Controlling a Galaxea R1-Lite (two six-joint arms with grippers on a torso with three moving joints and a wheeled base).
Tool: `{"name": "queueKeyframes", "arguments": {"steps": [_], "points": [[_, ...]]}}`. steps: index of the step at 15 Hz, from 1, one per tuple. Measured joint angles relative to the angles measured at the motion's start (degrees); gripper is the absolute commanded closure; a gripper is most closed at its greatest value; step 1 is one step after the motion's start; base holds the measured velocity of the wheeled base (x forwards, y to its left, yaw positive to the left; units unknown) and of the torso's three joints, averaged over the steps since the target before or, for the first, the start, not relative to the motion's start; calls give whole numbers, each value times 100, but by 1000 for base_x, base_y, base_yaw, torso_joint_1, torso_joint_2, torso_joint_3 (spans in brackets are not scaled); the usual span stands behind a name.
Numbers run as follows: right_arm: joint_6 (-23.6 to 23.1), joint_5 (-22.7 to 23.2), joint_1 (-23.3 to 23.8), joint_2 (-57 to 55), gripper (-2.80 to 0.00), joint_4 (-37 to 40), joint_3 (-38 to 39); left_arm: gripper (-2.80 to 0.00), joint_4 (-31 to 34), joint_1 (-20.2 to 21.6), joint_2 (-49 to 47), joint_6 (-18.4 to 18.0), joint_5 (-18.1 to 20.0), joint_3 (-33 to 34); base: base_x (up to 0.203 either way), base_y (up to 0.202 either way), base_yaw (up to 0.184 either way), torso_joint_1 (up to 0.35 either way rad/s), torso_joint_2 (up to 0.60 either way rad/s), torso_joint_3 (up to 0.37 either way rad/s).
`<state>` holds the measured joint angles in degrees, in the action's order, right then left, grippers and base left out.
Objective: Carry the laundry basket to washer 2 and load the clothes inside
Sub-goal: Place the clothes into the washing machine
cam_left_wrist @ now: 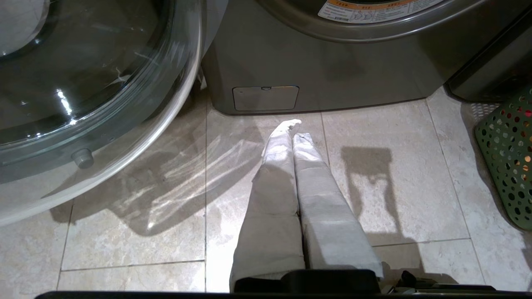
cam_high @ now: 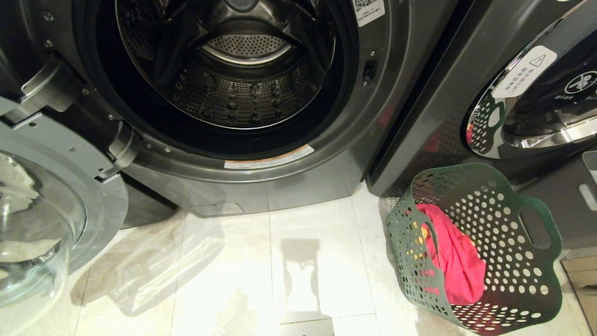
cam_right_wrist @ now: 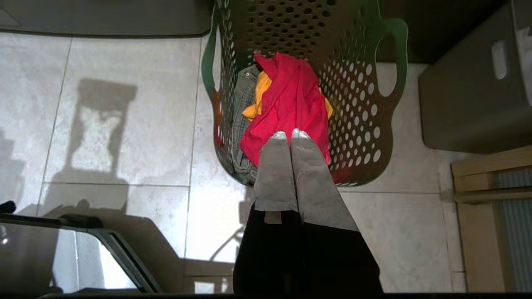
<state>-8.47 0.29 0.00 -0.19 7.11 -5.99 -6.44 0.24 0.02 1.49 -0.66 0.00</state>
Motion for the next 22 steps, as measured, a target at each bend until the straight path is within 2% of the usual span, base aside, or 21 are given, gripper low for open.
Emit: {"name": "queueKeyframes", "arguments": {"steps": [3, 6, 13, 22], "points": [[-67, 9, 5, -160, 0, 616, -545, 0, 0, -2, 0, -9, -2, 0, 0, 0, 0, 0, 0, 0], [-78, 6, 0, -176, 0, 653, -574, 0, 0, 0, 0, -8, 0, 0, 0, 0, 0, 0, 0, 0], [-81, 60, 0, 16, 0, 560, -12, 0, -1, 0, 0, -9, -1, 0, 0, 0, 0, 0, 0, 0], [170, 36, -10, 19, 0, 549, 101, 0, -1, 0, 0, -11, -2, 0, 0, 0, 0, 0, 0, 0]]}}
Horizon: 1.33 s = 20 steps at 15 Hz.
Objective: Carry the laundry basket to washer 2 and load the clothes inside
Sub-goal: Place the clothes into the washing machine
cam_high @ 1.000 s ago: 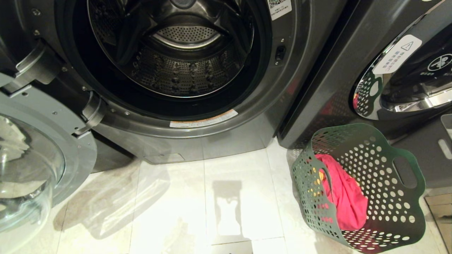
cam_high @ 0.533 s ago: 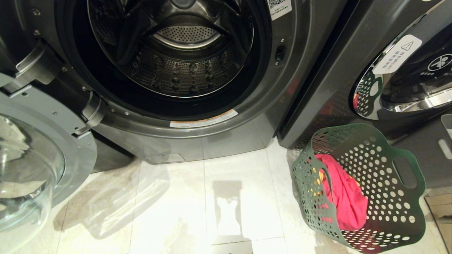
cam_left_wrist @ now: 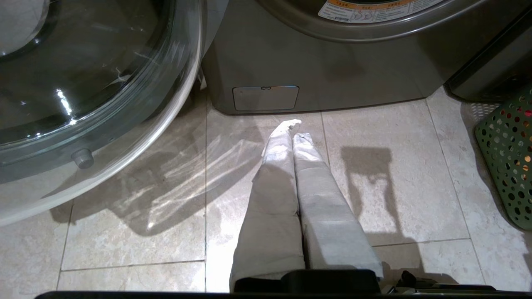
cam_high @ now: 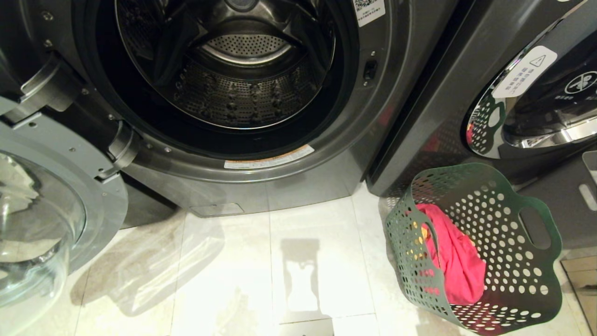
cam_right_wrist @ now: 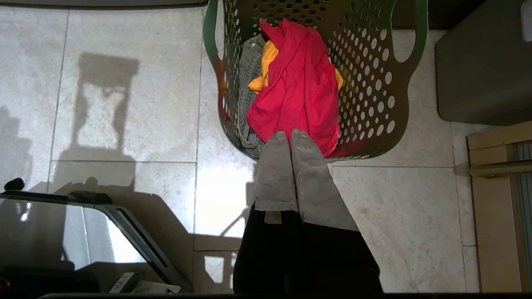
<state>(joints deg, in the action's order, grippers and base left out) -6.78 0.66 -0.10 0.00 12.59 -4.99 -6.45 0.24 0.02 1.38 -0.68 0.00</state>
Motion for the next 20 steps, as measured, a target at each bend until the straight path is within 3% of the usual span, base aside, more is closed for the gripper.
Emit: {"name": "queueKeyframes", "arguments": {"steps": [20], "points": [[-5, 20, 0, 0, 0, 22, 6, 0, 0, 0, 0, -1, 0, 0, 10, 0, 0, 0, 0, 0]]}}
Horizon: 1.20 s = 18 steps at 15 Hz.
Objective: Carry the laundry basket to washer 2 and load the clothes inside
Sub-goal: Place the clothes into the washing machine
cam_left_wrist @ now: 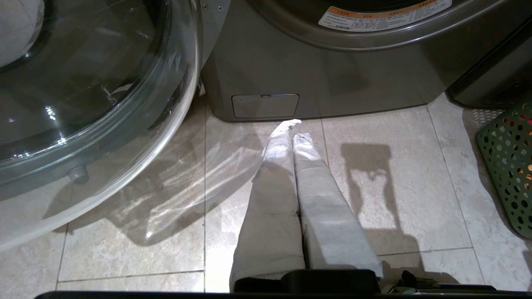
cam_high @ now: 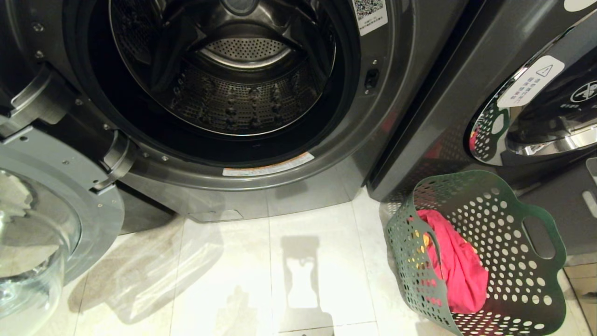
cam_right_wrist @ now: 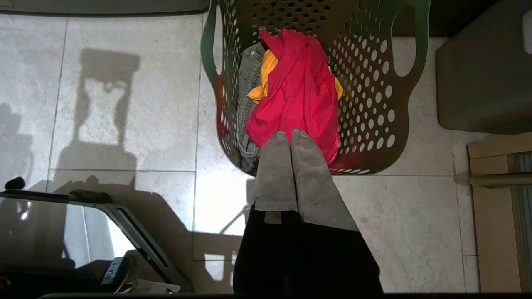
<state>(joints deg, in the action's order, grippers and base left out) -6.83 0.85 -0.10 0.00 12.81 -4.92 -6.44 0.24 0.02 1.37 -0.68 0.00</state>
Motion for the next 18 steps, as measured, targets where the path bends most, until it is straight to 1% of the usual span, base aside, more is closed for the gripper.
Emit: {"name": "queueKeyframes", "arguments": {"steps": [16, 18], "points": [[7, -3, -1, 0, 0, -71, 27, 0, -8, 0, 0, -11, 0, 0, 0, 0, 0, 0, 0, 0], [-135, -4, -1, 0, 0, -88, 24, 0, -8, 0, 0, -11, 0, 0, 0, 0, 0, 0, 0, 0]]}}
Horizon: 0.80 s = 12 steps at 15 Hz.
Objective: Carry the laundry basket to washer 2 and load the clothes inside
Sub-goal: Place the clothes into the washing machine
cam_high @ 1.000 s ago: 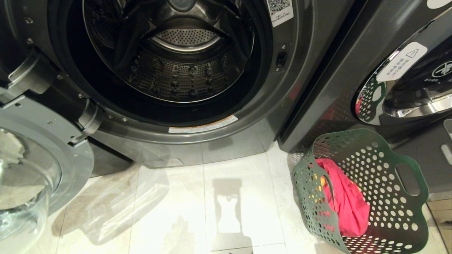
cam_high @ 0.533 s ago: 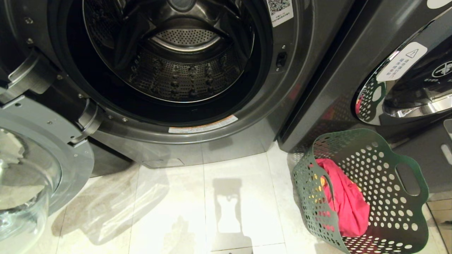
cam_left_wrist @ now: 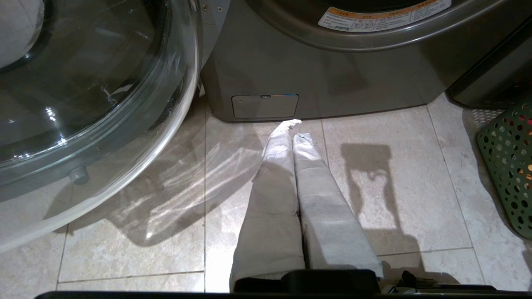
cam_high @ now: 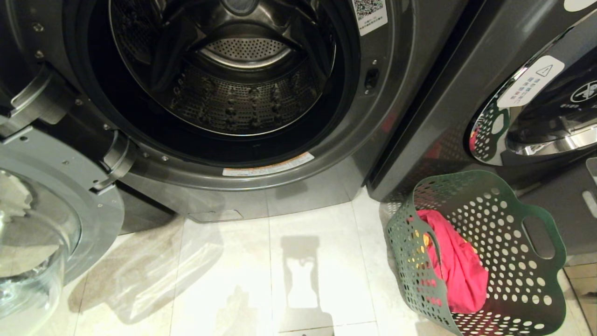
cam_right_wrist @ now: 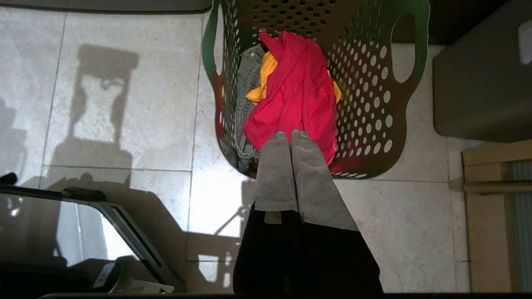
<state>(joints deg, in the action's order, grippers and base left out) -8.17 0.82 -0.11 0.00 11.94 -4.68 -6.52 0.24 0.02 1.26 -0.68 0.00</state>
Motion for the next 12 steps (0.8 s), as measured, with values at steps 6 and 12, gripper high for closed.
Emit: {"name": "queueKeyframes", "arguments": {"steps": [6, 12], "points": [[-86, -629, 46, -1408, 0, 295, -1875, 0, 13, 0, 0, 9, 2, 0, 0, 0, 0, 0, 0, 0], [1907, -1468, 179, -5318, 0, -352, -2422, 0, 7, 0, 0, 20, 2, 0, 0, 0, 0, 0, 0, 0]]}}
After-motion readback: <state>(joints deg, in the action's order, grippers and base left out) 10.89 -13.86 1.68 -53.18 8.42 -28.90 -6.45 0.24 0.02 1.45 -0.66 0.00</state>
